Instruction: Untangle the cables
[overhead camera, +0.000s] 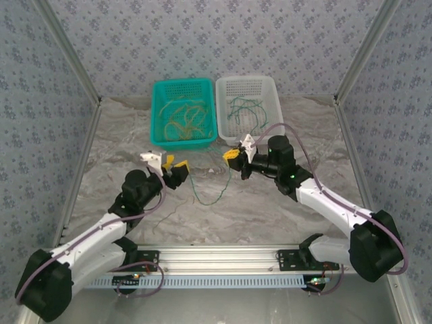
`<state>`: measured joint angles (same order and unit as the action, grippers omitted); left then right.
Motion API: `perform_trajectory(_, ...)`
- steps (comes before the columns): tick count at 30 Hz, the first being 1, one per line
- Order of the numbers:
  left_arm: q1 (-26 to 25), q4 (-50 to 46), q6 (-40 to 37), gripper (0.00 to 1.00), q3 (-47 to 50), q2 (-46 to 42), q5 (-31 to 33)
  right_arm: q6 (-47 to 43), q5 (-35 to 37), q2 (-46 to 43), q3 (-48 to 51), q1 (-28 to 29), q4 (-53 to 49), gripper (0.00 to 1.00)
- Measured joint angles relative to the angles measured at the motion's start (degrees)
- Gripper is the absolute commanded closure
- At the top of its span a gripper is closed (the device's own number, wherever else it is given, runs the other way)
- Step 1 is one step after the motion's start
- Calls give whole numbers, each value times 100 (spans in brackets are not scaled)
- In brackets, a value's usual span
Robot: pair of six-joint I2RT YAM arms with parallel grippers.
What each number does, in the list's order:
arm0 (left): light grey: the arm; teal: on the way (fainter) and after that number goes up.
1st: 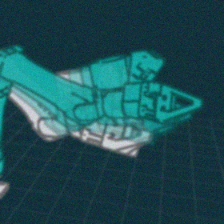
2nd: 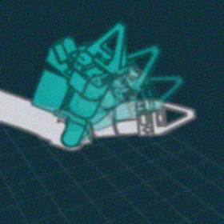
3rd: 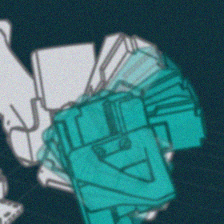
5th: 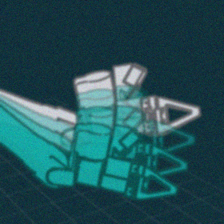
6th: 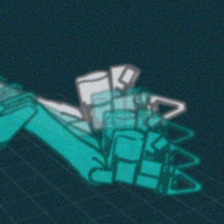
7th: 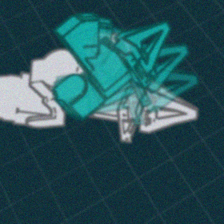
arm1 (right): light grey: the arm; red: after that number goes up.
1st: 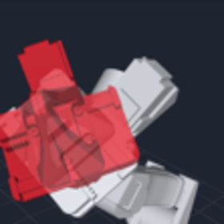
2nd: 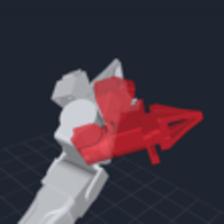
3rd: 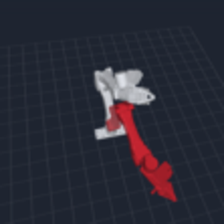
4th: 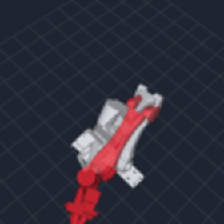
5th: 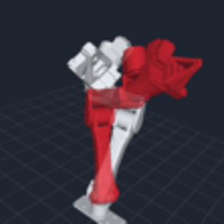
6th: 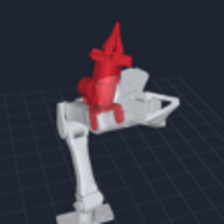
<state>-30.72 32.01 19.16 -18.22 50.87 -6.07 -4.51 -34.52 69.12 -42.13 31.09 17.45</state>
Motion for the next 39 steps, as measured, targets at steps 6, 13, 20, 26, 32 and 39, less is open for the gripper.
perform_trajectory(6, -96, 643, -50, 28, -306, 601, -538, 267, -101, -66, -2, -4, 299, 100)
perform_trajectory(13, -538, 1257, -179, 26, -734, 1150, -879, 396, -131, -68, -2, 94, 413, 100)
perform_trajectory(20, -852, 1633, -260, 32, -901, 1779, -999, 501, -125, -125, -2, 131, 527, 100)
perform_trajectory(26, -872, 1834, -278, 61, -1023, 2212, -1047, 566, -125, -323, -7, 160, 623, 100)
perform_trajectory(32, -883, 1941, -319, 100, -1255, 2328, -1106, 627, -26, -337, -7, 262, 658, 100)
perform_trajectory(39, -883, 1864, -374, 100, -1287, 2238, -970, 625, 516, -485, -7, 271, 616, 100)
